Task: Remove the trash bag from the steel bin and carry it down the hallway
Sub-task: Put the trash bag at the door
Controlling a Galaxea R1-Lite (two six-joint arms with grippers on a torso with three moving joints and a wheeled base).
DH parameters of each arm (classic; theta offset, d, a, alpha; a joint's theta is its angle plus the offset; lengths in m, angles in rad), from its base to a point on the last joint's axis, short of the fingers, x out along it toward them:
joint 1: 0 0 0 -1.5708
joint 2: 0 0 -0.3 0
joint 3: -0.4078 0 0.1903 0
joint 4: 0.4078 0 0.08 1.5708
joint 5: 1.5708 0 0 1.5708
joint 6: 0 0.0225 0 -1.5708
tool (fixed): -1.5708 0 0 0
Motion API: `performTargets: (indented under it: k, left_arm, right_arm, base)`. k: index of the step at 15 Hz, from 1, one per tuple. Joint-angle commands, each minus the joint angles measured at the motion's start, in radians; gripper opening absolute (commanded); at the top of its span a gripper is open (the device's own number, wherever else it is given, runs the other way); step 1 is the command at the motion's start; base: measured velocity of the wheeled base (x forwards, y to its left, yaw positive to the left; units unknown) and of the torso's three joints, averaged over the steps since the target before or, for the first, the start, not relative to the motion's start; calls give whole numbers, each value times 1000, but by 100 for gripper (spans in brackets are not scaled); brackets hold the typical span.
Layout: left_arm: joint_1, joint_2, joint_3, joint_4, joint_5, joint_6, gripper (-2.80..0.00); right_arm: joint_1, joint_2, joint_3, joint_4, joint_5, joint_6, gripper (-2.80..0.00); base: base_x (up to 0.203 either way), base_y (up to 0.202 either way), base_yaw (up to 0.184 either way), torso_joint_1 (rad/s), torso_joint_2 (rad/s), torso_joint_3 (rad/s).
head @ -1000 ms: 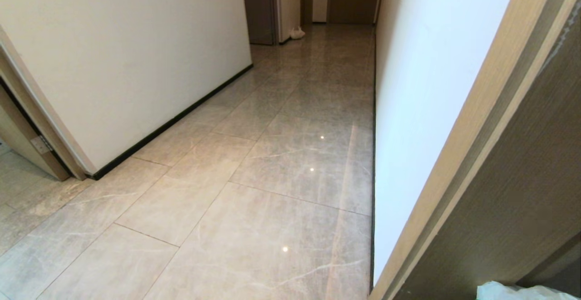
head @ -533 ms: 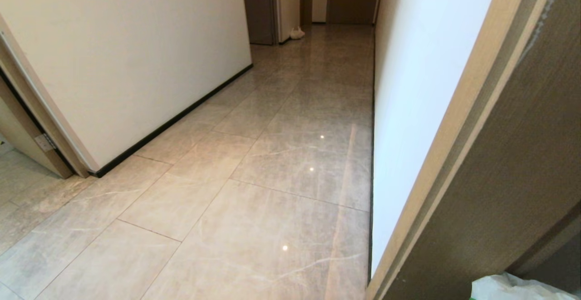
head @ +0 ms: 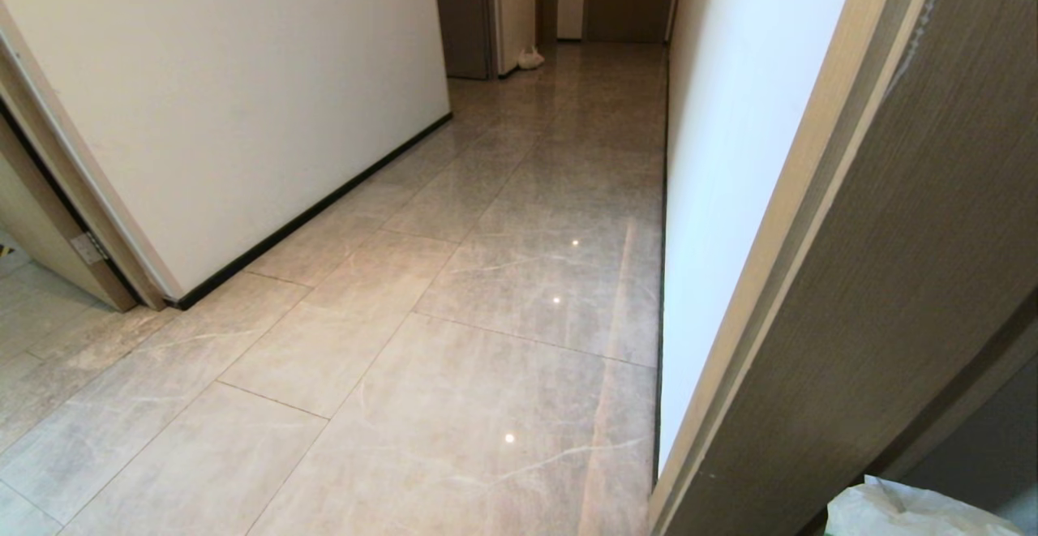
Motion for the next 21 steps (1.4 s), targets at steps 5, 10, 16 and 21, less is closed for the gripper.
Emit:
performTargets:
  k: [5,10,16,21]
  left_arm:
    - [0,0,0,-1,0,-2,-280]
    - [0,0,0,-1,0,0,-280]
    - [0,0,0,-1,0,1,-280]
    - [0,0,0,-1,0,1,-280]
  right_arm:
    - [0,0,0,0,0,1,-280]
    - [0,-1,0,0,0,-1,-280]
    - [0,0,0,0,0,-1,-280]
    - [0,0,0,0,0,-1,-280]
  base:
    - [-103,0,0,3,1,0]
    - [-119,0,-1,-1,2,3]
    - [0,0,0,0,0,0]
    - [0,0,0,0,0,0]
